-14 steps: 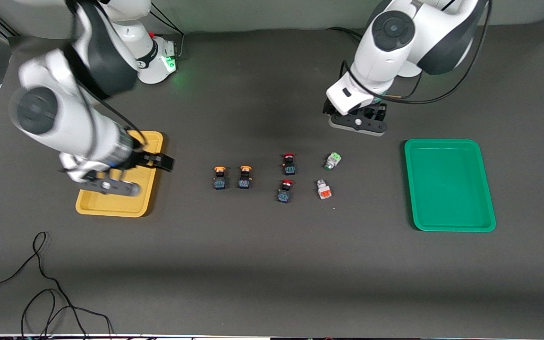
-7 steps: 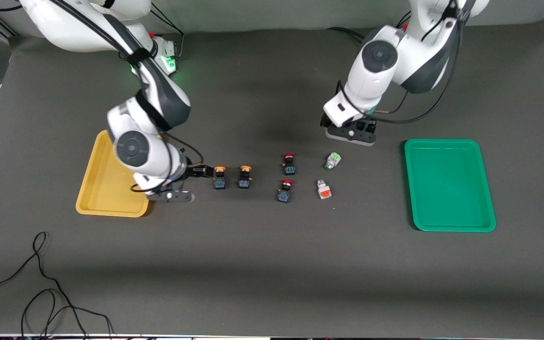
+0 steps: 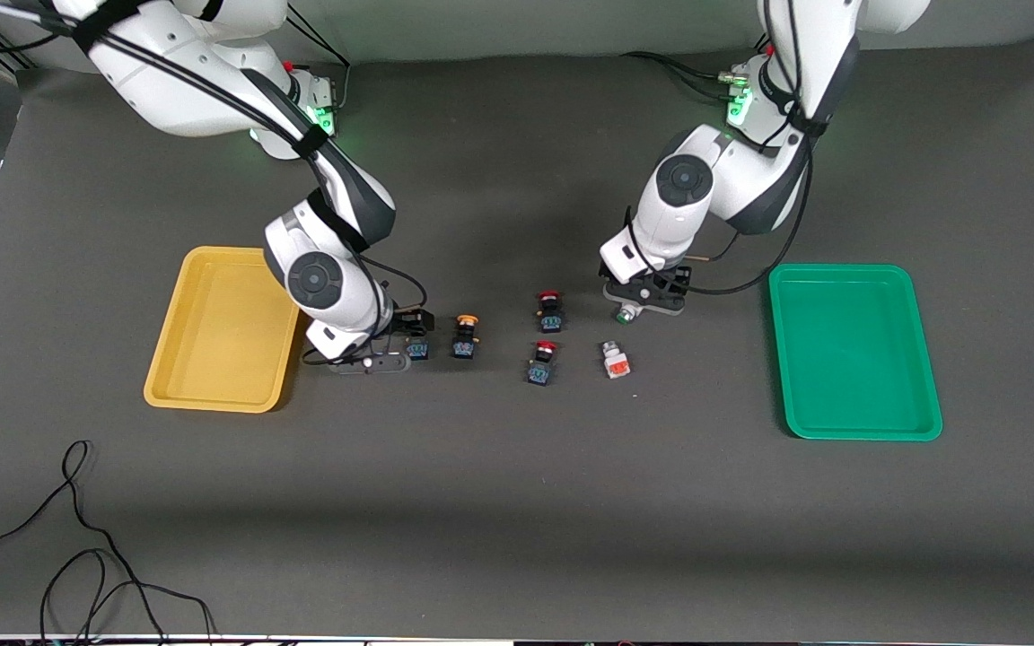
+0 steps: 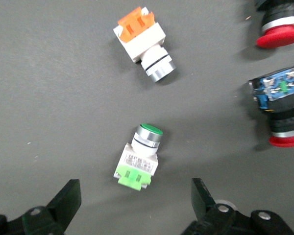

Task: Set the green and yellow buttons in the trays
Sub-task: 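Reach the right gripper to a yellow button while the left reaches green, then close both grippers on the yellow-cap and green-cap buttons and lift, then carry the yellow button to the yellow tray while the left gripper carries green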

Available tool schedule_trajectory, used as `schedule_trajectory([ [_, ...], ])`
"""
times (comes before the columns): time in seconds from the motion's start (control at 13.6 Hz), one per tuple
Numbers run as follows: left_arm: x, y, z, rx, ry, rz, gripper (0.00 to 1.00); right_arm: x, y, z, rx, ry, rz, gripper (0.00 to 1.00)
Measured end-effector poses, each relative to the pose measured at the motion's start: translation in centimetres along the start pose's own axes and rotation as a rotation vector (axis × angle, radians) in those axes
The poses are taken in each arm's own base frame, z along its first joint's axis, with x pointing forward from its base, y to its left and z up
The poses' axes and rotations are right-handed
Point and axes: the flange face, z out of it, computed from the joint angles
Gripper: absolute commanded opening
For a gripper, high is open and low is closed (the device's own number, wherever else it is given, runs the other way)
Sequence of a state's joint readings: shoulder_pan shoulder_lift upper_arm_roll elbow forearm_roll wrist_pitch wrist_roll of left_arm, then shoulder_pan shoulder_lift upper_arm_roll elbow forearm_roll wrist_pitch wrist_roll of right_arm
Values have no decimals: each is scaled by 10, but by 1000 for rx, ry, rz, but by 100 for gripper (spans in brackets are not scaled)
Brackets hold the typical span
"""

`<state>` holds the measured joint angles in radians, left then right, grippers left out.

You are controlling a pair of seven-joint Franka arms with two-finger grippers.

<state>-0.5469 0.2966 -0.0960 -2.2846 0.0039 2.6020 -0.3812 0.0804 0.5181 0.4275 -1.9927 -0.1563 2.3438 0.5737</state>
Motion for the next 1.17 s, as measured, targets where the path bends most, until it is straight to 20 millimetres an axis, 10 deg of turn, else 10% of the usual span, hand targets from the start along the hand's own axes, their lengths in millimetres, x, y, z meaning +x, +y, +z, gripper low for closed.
schedule_trajectory([
  [0.22, 1, -2, 30, -9, 14, -3, 99, -1, -4, 23, -26, 12, -29, 99],
  [0.37, 0, -4, 40, -8, 8, -5, 77, 1, -5, 30, -21, 22, -32, 92],
  [0.66, 1, -4, 40, -8, 9, -26, 33, 2, -6, 37, -59, 65, -99, 0],
  [1.17, 27, -8, 0, 33, -62, -78, 28, 19, -4, 12, -55, 111, -72, 0],
])
